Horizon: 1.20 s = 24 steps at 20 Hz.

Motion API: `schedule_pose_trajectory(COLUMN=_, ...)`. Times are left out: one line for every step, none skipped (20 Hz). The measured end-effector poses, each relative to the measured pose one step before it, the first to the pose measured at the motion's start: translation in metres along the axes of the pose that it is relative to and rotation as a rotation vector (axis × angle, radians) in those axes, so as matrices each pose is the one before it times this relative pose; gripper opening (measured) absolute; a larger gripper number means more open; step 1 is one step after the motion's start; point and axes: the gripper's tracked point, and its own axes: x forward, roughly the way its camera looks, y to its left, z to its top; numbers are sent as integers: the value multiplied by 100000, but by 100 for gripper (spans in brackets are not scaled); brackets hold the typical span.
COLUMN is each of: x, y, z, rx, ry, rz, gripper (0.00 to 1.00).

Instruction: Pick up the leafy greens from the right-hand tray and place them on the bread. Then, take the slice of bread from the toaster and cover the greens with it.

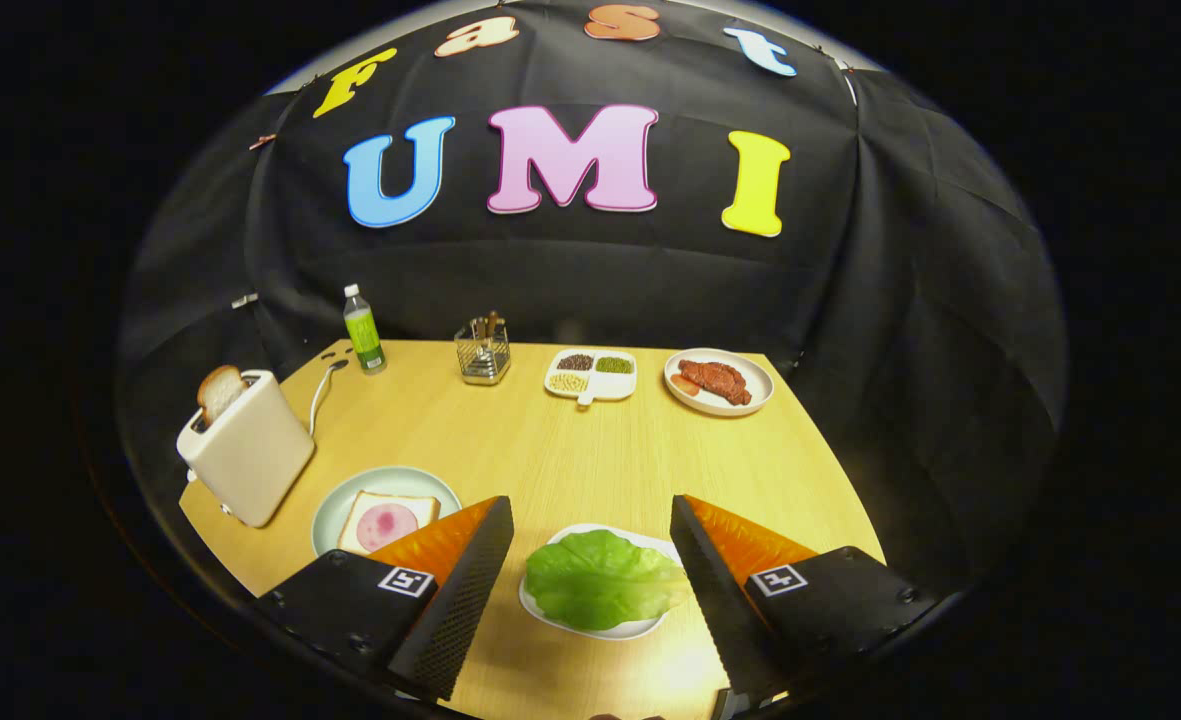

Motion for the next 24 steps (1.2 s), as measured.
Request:
schedule_pose_trajectory(x=865, y=-322, z=-1058, rx=-573, ry=2792, rz=754, gripper=98)
schedule_pose_trajectory(x=696, y=-120, z=-1060, rx=349, ry=2825, rz=927, gripper=98)
schedule_pose_trajectory(x=577, y=-76, z=-1044, rx=900, ry=3885, rz=1176, gripper=98)
schedule_pose_trajectory(x=454, y=-22, z=-1002, rx=338, ry=3622, rz=1023, gripper=98)
schedule_pose_trajectory(x=648, y=-84, z=-948, rx=-113, ry=2618, rz=712, gripper=99)
schedule_pose_trajectory(x=618, y=-221, z=-651, rx=-332, ry=1044, rz=111, gripper=99)
schedule_pose_trajectory(x=947, y=-92, z=-774, rx=-325, ry=1275, rz=21, gripper=99)
schedule_pose_trajectory(x=718, y=14, z=-734, rx=-236, ry=1710, rz=460, gripper=99)
schedule_pose_trajectory(x=749, y=-126, z=-858, rx=-455, ry=2386, rz=214, gripper=99)
schedule_pose_trajectory(x=674, y=-251, z=-772, rx=-335, ry=2560, rz=-104, gripper=99)
schedule_pose_trajectory(x=603, y=-244, z=-508, rx=274, ry=1375, rz=-175, gripper=99)
schedule_pose_trajectory(x=585, y=-46, z=-219, rx=1146, ry=599, rz=404, gripper=99)
schedule_pose_trajectory(x=501, y=26, z=-214, rx=1040, ry=624, rz=-51, gripper=99)
schedule_pose_trajectory(x=449, y=-131, z=-179, rx=232, ry=580, rz=-558, gripper=99)
schedule_pose_trajectory(x=532, y=-147, z=-361, rx=-437, ry=1076, rz=-507, gripper=99)
schedule_pose_trajectory(x=279, y=56, z=-373, rx=-961, ry=1264, rz=-42, gripper=99)
schedule_pose_trajectory(x=287, y=-44, z=-285, rx=-1575, ry=601, rz=-196, gripper=99)
schedule_pose_trajectory(x=289, y=64, z=-292, rx=-974, ry=1088, rz=-33, gripper=100)
schedule_pose_trajectory(x=-82, y=-111, z=-143, rx=-373, ry=444, rz=-332, gripper=100)
schedule_pose_trajectory(x=96, y=-53, z=169, rx=-669, ry=-230, rz=-123, gripper=100)
schedule_pose_trajectory(x=-72, y=99, z=-223, rx=-1117, ry=599, rz=317, gripper=100)
schedule_pose_trajectory(x=6, y=54, z=88, rx=-212, ry=-617, rz=414, gripper=100)
schedule_pose_trajectory(x=-1, y=132, z=-155, rx=993, ry=465, rz=1556, gripper=100)
schedule_pose_trajectory(x=-107, y=-15, z=54, rx=2015, ry=-475, rz=217, gripper=98)
